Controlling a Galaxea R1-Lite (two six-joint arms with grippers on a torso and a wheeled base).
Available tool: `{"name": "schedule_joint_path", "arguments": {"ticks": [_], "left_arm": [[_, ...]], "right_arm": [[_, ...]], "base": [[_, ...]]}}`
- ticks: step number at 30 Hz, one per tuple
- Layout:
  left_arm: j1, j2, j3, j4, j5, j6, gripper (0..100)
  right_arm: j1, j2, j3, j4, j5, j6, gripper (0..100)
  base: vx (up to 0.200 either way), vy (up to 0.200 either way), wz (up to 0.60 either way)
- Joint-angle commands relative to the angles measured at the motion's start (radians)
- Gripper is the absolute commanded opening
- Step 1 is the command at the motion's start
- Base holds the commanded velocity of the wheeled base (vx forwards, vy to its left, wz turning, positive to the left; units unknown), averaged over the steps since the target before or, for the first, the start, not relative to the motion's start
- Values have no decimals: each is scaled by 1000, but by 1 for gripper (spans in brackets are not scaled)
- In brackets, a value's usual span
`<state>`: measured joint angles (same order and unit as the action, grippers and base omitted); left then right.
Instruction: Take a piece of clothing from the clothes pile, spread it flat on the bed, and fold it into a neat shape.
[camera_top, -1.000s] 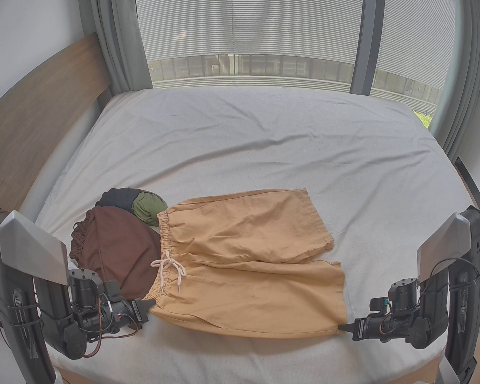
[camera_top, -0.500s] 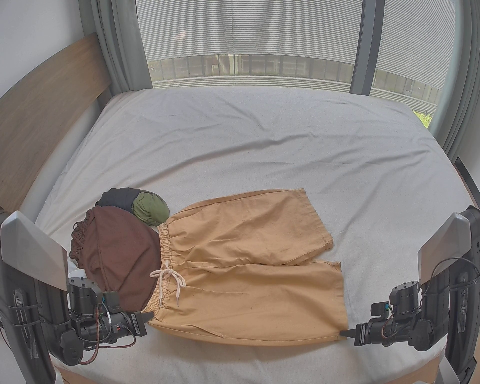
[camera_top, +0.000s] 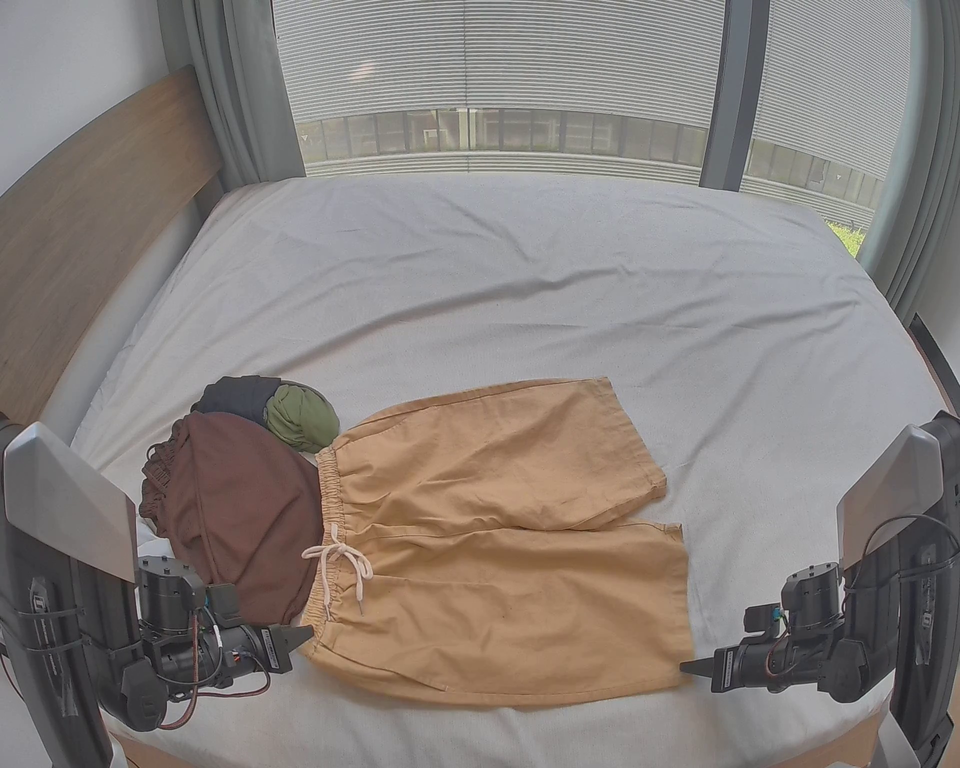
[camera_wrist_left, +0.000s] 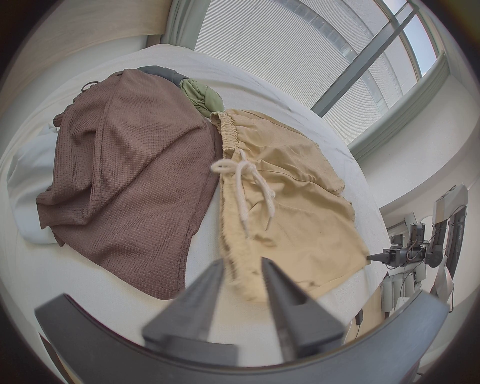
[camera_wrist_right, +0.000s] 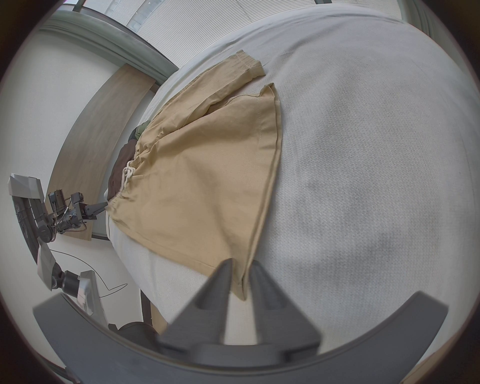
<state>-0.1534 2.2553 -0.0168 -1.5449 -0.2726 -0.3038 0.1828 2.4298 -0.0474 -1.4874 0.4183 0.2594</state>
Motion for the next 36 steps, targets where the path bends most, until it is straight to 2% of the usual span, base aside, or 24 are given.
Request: {"name": "schedule_joint_path", "arguments": {"ticks": [1, 5, 10, 14, 19, 30, 36], "left_arm": [[-3, 7, 15, -1, 1, -1, 100], [11, -11, 15, -4, 0, -5, 100], [38, -20, 15, -4, -7, -8, 100], [54, -22, 15, -4, -8, -9, 100], [57, -22, 15, -4, -8, -15, 100], [57, -22, 15, -4, -8, -15, 100], [25, -2, 14, -3, -19, -18, 100]], "right_arm": [[0, 2, 3, -4, 2, -2, 100], [-23, -18, 32, -59, 2, 0, 100], [-91, -109, 47, -56, 2, 0, 100], [-111, -112, 47, -54, 10, -2, 100], [-112, -109, 47, -54, 34, -2, 100], [-124, -123, 47, -54, 36, 0, 100], [-89, -94, 47, -51, 39, 4, 100]], "base": [[0, 0, 0], [0, 0, 0], [0, 0, 0], [0, 0, 0], [0, 0, 0], [0, 0, 0], [0, 0, 0]]}}
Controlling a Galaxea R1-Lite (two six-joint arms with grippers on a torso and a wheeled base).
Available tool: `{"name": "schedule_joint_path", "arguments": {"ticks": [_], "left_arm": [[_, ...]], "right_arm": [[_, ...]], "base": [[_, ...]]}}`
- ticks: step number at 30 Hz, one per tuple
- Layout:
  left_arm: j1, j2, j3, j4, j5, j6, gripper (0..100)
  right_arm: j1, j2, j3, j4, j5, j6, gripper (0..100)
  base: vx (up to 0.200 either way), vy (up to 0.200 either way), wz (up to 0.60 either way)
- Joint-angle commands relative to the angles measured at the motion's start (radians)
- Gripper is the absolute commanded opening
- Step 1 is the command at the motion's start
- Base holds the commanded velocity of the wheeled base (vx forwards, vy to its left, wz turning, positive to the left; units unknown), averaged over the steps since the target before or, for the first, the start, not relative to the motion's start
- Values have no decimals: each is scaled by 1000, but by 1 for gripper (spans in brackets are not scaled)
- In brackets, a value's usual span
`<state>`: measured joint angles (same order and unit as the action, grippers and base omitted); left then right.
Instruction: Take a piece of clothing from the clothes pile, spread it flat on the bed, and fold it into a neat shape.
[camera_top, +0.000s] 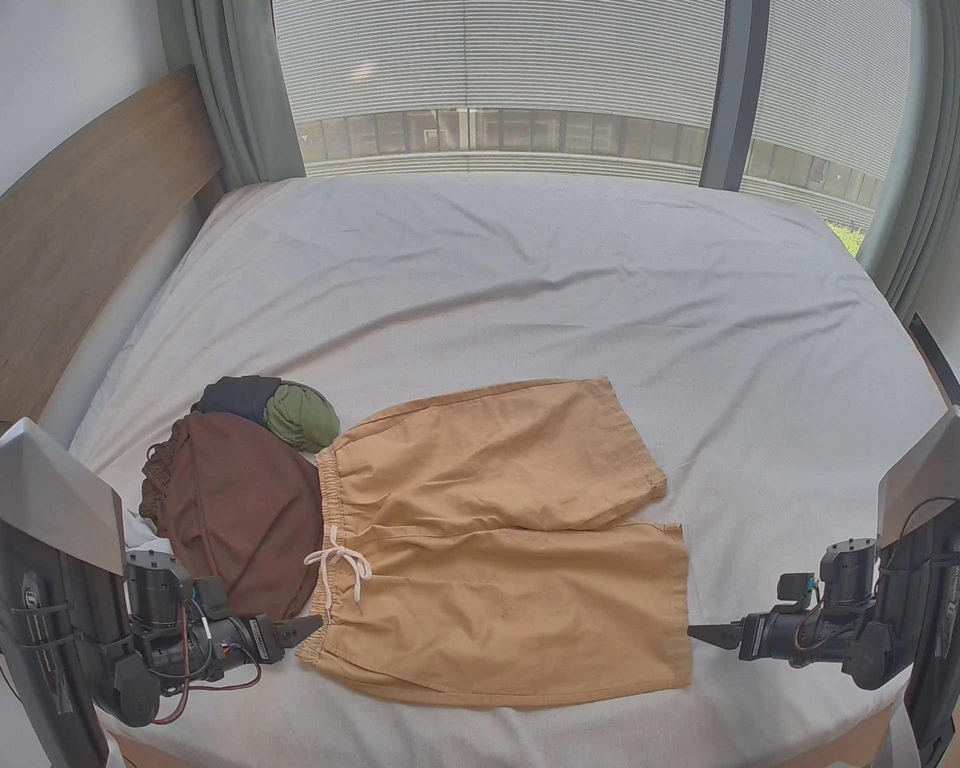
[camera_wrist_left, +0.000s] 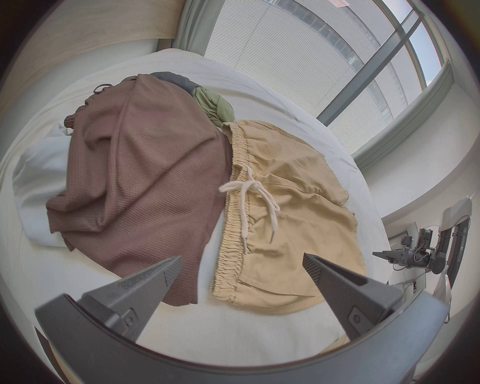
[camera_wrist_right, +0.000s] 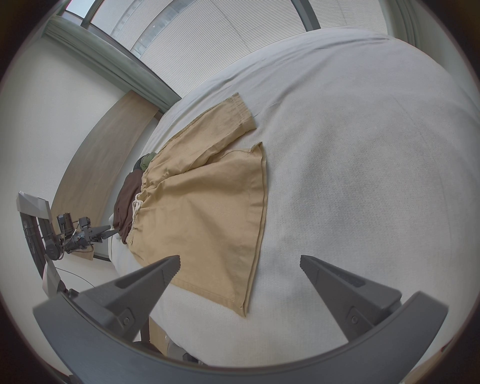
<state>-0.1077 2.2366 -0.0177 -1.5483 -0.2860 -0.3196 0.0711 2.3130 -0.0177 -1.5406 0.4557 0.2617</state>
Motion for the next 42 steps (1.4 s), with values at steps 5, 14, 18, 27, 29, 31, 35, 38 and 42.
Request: {"name": "schedule_joint_path", "arguments": {"ticks": [5, 14, 18, 27, 29, 31, 35, 38, 42], "left_arm": [[-60, 90, -27, -1, -15, -67, 100], [-72, 140, -50, -1, -16, -69, 100], [-72, 173, -79, -1, -12, -67, 100], [-73, 207, -104, -1, -10, -67, 100], [-73, 207, -104, -1, -10, -67, 100], [-72, 207, -104, -1, -10, -67, 100], [-70, 206, -100, -1, -7, -69, 0], [-69, 206, -97, -1, -7, -67, 0], [-66, 204, -94, -1, -7, -67, 0]], "right_arm": [[59, 91, 18, -3, -6, 1, 100], [50, 89, 18, -3, -5, 1, 100], [50, 86, 18, -3, -5, 1, 100], [47, 80, 18, -3, -5, 1, 100], [47, 80, 18, -3, -5, 1, 100], [47, 80, 18, -3, -5, 1, 100], [47, 82, 18, -3, -6, 1, 100], [47, 83, 18, -3, -8, 1, 100], [47, 85, 18, -1, -8, -1, 100]], "base": [[0, 0, 0], [0, 0, 0], [0, 0, 0], [0, 0, 0], [0, 0, 0], [0, 0, 0], [0, 0, 0], [0, 0, 0], [0, 0, 0]]}}
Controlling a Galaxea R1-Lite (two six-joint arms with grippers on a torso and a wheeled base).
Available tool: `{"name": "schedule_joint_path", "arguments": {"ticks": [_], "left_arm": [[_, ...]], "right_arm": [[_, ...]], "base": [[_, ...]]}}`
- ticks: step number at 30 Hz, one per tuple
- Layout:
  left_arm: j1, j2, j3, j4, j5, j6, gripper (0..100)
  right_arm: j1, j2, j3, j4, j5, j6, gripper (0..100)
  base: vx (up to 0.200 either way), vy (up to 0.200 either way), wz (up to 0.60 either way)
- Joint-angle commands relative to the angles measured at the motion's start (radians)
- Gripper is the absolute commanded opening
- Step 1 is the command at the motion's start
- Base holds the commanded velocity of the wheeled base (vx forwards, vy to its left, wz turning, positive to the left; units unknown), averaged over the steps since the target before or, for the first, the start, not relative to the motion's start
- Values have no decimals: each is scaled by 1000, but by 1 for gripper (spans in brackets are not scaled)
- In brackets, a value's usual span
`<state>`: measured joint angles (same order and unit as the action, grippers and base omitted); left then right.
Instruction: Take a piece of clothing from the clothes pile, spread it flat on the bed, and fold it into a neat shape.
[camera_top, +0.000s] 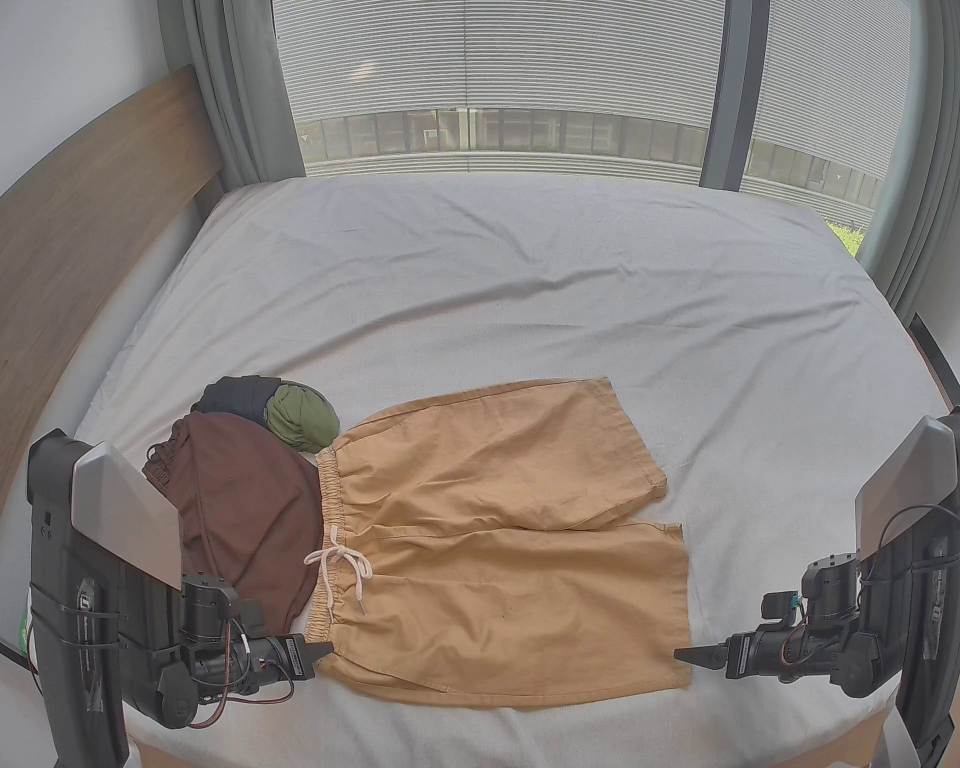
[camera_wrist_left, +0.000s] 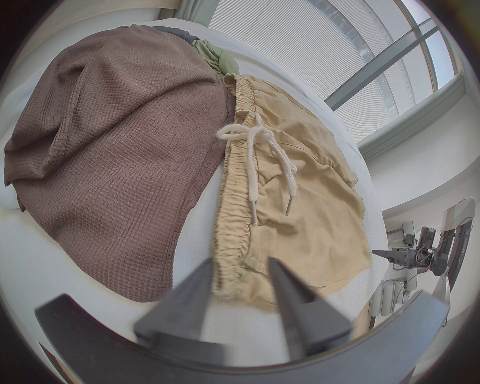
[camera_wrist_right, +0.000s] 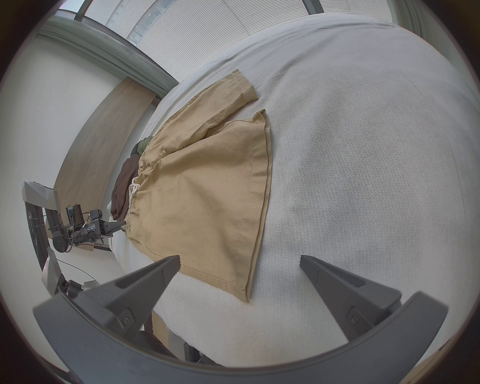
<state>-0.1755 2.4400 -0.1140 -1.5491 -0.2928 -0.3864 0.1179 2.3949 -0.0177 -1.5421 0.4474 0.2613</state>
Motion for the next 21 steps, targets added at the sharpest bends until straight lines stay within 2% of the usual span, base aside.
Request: {"name": "schedule_joint_path", "arguments": {"ticks": [1, 13, 21], "left_arm": [[4, -3, 4, 0, -2, 0, 0], [4, -4, 5, -2, 0, 0, 0], [-2, -4, 7, -2, 0, 0, 0]], "right_arm": [[2, 6, 18, 0, -1, 0, 100], [48, 18, 18, 82, -1, -2, 100], [78, 72, 18, 16, 2, 1, 100]], "base": [[0, 0, 0], [0, 0, 0], [0, 0, 0]]}}
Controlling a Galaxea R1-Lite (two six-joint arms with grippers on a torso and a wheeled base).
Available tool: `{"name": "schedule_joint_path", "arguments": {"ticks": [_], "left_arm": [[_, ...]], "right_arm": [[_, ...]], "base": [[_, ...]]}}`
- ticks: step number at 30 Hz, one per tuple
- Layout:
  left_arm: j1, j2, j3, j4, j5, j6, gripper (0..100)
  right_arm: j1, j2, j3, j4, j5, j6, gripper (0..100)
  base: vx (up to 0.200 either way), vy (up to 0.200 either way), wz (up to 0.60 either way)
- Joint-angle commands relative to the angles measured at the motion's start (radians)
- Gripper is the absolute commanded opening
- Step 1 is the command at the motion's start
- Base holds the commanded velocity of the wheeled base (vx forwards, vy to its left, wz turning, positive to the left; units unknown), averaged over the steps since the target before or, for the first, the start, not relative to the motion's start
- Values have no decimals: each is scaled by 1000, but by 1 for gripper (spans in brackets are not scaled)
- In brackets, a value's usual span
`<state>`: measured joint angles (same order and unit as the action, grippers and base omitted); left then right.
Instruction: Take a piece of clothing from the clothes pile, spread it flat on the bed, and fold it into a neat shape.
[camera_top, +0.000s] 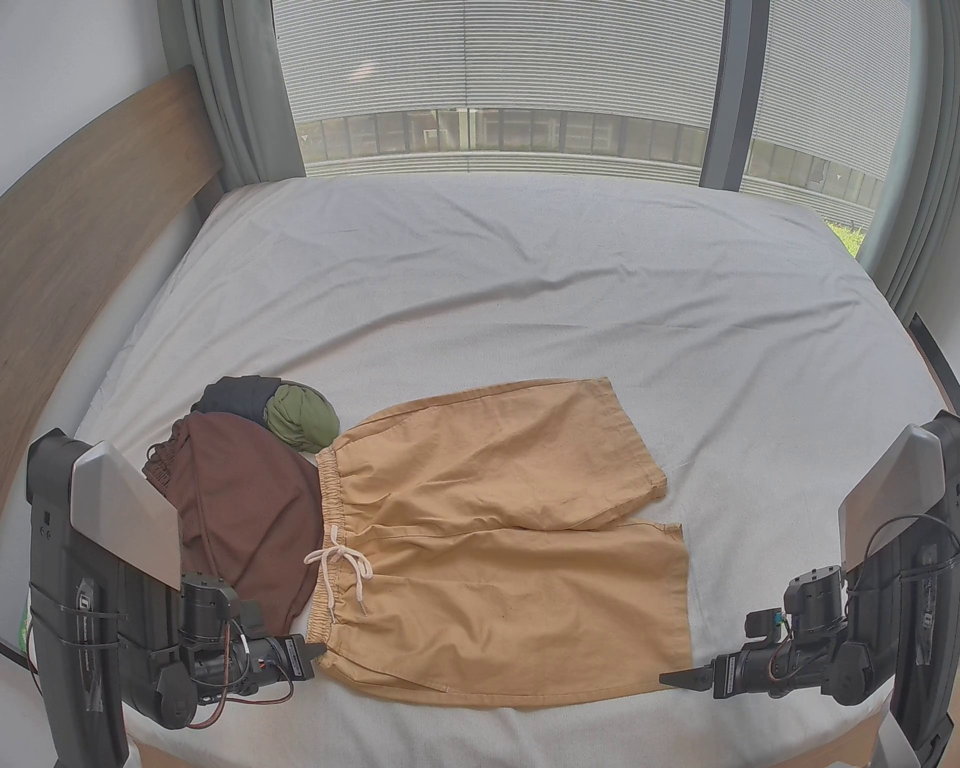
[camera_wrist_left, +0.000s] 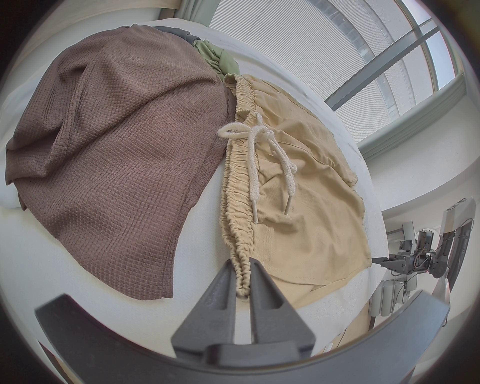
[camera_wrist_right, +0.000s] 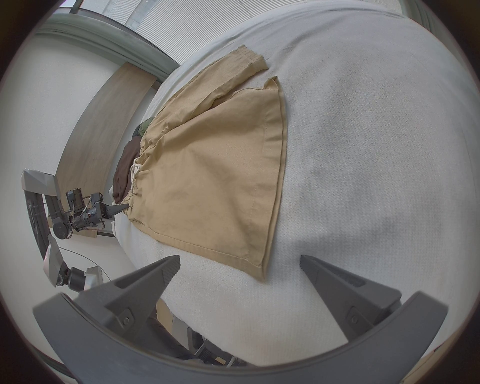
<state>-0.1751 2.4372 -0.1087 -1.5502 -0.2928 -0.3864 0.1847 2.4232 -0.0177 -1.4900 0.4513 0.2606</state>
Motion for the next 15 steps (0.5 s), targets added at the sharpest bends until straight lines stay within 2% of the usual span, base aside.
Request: {"name": "schedule_joint_path", "arguments": {"ticks": [1, 12, 13, 15], "left_arm": [[-3, -1, 1, -1, 0, 0, 0], [-4, 0, -2, -1, 0, 0, 0], [-4, 0, -2, -1, 0, 0, 0], [-4, 0, 0, -1, 0, 0, 0]], "right_arm": [[13, 56, 18, -53, -3, 3, 100], [33, 70, 12, -56, 0, 11, 100], [33, 68, 12, -56, 0, 11, 0], [33, 70, 8, -56, 0, 11, 0]], "base": [[0, 0, 0], [0, 0, 0], [0, 0, 0], [0, 0, 0]]}}
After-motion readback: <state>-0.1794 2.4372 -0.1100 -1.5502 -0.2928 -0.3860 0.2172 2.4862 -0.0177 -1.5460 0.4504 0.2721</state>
